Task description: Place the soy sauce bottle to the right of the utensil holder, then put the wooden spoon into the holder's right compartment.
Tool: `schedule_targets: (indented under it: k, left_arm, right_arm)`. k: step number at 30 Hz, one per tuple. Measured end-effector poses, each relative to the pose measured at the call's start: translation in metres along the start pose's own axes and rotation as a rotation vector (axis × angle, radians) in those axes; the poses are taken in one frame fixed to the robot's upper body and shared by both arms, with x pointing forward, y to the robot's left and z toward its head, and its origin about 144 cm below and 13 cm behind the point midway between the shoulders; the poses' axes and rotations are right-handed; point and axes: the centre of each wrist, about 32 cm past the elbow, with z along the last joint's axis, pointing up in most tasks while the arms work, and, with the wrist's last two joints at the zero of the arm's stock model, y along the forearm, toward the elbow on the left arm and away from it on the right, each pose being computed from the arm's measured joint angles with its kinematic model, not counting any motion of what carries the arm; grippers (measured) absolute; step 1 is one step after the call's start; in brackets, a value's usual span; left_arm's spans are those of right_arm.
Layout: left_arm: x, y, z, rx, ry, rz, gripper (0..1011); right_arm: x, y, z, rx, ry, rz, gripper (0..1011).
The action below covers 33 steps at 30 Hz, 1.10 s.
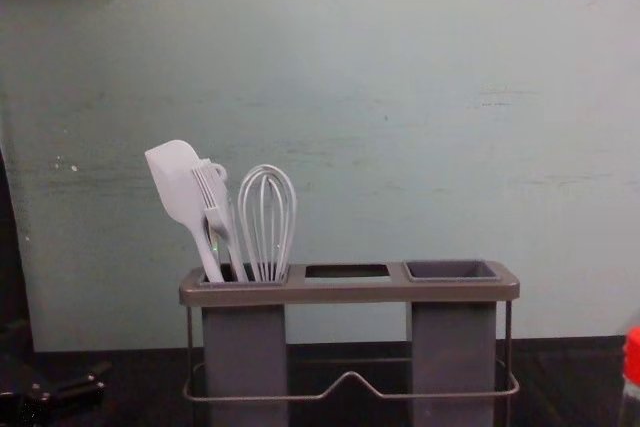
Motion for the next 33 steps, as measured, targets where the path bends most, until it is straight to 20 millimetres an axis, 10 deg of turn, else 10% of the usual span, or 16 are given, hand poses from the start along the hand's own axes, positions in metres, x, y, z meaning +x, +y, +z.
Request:
schedule_targets:
  k: [25,33]
  left_arm:
    - [0.0,0.0,0.0,0.0,0.0,0.0,1011]
    - [0.0,0.0,0.0,0.0,0.0,0.0,1012]
  right_arm:
    - [-0.025,0.037,-0.034,-0.048,0.086,0.077,1003]
    - [-0.026,0.037,-0.035,-0.053,0.085,0.079,863]
